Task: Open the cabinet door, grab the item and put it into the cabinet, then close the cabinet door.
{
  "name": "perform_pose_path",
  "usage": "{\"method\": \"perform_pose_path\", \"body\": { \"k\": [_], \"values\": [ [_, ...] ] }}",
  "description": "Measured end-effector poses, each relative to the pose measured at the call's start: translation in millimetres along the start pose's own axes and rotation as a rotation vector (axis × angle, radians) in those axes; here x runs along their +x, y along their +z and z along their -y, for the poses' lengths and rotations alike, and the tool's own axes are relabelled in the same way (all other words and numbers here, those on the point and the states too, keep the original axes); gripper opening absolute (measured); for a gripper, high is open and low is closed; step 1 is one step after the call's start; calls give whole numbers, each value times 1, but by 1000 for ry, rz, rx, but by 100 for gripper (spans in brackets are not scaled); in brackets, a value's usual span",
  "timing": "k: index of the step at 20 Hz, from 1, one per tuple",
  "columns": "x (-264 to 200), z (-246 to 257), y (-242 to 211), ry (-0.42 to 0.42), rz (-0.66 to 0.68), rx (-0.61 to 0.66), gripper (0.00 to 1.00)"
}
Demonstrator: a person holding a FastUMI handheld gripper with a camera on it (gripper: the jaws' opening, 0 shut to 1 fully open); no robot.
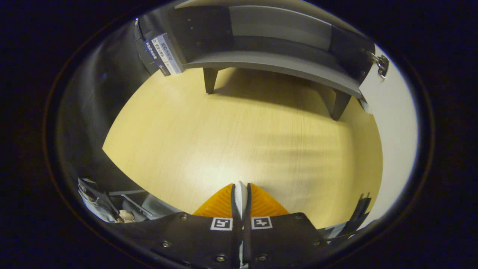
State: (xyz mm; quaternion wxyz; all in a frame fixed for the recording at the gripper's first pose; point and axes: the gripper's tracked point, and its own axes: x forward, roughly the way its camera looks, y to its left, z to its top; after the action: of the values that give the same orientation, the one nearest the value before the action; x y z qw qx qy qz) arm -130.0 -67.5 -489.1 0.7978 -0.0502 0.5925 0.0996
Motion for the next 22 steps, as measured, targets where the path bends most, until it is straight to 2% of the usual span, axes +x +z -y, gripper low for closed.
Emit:
{"method": "perform_pose_path", "body": {
  "k": [4, 9, 18, 22],
  "values": [
    [-26, 6, 14, -6, 16, 26, 4],
    [-85, 10, 62, 1, 103, 53, 4],
    [-226, 7, 194, 7, 465, 60, 4],
    [-259, 13, 241, 17, 552, 94, 4]
  ]
}}
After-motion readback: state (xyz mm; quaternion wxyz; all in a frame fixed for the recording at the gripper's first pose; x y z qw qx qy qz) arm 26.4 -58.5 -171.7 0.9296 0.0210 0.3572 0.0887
